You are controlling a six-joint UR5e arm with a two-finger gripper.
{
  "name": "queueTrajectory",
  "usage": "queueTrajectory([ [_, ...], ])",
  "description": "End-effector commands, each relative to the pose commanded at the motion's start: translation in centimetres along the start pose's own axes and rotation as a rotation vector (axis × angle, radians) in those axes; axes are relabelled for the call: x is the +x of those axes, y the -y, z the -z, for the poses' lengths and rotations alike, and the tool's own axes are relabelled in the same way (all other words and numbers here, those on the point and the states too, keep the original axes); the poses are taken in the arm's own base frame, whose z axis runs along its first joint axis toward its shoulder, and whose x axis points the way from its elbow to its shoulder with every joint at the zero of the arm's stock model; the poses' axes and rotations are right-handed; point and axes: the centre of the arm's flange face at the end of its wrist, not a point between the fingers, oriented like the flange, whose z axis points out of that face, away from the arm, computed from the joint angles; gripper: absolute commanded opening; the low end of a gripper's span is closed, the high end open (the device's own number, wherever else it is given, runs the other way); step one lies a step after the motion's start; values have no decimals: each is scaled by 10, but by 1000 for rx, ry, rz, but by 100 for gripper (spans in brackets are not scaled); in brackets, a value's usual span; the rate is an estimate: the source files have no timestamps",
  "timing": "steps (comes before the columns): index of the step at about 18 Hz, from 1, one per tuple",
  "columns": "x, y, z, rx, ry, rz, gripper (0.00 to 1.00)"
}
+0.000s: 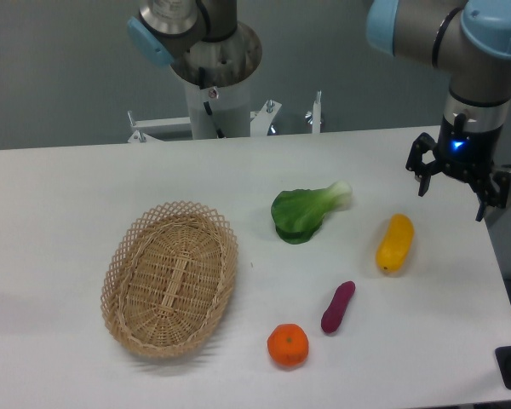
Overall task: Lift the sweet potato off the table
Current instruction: 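Move the open gripper over the purple sweet potato and lower it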
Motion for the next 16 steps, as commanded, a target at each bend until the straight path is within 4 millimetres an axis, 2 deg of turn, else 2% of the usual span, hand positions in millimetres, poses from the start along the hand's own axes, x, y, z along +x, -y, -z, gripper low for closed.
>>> queueTrajectory([
  [5,7,0,-9,-2,-20,15,100],
  [9,15,9,-23,2,-47,79,100],
  [13,23,35,-46,6,-73,156,100],
  [16,30,53,-71,1,-110,198,100],
])
